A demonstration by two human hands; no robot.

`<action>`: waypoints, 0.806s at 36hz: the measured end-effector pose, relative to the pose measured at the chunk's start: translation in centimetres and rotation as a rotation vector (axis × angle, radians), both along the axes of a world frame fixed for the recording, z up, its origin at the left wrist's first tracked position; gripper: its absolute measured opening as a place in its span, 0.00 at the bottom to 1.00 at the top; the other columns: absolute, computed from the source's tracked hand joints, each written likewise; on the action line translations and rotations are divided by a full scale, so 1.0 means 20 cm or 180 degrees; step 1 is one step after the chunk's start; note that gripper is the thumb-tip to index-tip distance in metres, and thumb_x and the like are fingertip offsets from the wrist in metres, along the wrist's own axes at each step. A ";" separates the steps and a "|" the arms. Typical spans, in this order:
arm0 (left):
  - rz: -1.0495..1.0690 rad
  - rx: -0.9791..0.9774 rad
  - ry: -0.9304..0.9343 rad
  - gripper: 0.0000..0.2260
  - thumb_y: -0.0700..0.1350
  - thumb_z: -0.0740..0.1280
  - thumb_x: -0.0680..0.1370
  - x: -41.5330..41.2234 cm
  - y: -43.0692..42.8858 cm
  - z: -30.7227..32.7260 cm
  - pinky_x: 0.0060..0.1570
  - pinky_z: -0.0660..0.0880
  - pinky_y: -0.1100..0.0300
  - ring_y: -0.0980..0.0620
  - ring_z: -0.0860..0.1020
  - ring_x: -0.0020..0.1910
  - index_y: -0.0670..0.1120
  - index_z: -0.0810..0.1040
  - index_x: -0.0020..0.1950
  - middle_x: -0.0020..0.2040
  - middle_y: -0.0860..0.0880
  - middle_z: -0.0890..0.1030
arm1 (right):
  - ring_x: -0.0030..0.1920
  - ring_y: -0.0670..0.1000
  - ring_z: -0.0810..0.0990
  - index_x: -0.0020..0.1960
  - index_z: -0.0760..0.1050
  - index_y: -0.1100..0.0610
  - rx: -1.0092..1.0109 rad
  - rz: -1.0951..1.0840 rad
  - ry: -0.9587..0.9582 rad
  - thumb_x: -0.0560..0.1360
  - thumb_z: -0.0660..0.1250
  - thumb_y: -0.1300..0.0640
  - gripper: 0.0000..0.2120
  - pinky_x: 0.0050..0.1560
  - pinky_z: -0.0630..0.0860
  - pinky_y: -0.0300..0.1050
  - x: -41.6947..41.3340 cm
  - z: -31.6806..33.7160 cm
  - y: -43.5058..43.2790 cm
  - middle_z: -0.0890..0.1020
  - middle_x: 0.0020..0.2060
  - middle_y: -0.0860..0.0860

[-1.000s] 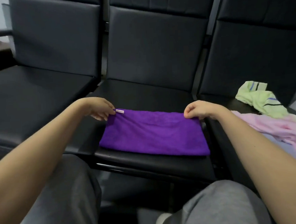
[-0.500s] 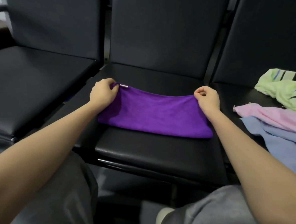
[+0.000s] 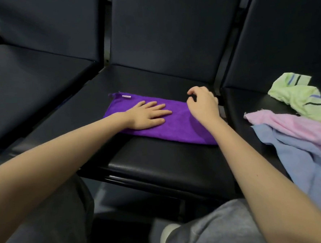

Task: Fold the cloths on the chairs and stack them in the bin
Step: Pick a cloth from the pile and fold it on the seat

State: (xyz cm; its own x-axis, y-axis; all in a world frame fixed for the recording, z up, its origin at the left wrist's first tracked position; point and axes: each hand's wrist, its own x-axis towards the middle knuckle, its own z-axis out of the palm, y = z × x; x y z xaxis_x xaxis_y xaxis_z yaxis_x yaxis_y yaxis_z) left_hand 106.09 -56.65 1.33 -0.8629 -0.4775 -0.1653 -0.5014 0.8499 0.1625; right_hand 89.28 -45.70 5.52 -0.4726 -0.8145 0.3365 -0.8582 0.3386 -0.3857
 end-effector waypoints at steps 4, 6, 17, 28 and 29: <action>0.0891 0.0017 0.0069 0.23 0.61 0.46 0.81 -0.06 -0.01 -0.02 0.74 0.41 0.44 0.47 0.45 0.78 0.62 0.49 0.77 0.79 0.54 0.47 | 0.62 0.55 0.73 0.60 0.75 0.56 0.0275 0.0191 0.0100 0.78 0.58 0.60 0.13 0.62 0.64 0.47 0.03 -0.03 0.03 0.75 0.61 0.53; 0.1439 0.0035 0.0169 0.24 0.61 0.46 0.81 -0.08 0.01 -0.03 0.72 0.40 0.41 0.44 0.45 0.77 0.60 0.50 0.77 0.79 0.52 0.48 | 0.61 0.55 0.73 0.60 0.75 0.55 0.0417 0.0292 0.0137 0.78 0.58 0.60 0.13 0.62 0.64 0.47 0.03 -0.05 0.04 0.76 0.60 0.53; 0.2431 0.2493 0.1288 0.17 0.44 0.60 0.80 -0.02 0.03 0.25 0.56 0.66 0.57 0.48 0.69 0.62 0.45 0.69 0.69 0.64 0.47 0.71 | 0.68 0.56 0.69 0.71 0.66 0.54 0.1413 0.0930 -0.0158 0.75 0.56 0.66 0.25 0.67 0.67 0.50 0.01 -0.12 0.00 0.68 0.70 0.54; 0.1025 0.0525 0.0374 0.30 0.38 0.63 0.76 0.32 -0.14 0.11 0.70 0.60 0.52 0.38 0.61 0.72 0.57 0.60 0.75 0.75 0.43 0.56 | 0.72 0.53 0.61 0.72 0.58 0.47 0.1549 0.1375 -0.0325 0.74 0.68 0.53 0.31 0.72 0.56 0.55 0.00 -0.12 0.10 0.56 0.73 0.49; 0.0967 0.0502 0.0337 0.31 0.39 0.64 0.76 0.32 -0.13 0.11 0.71 0.58 0.52 0.39 0.58 0.73 0.58 0.58 0.75 0.76 0.43 0.54 | 0.72 0.53 0.60 0.72 0.57 0.47 0.1600 0.1361 -0.0284 0.74 0.68 0.52 0.30 0.71 0.55 0.54 0.01 -0.12 0.10 0.56 0.73 0.49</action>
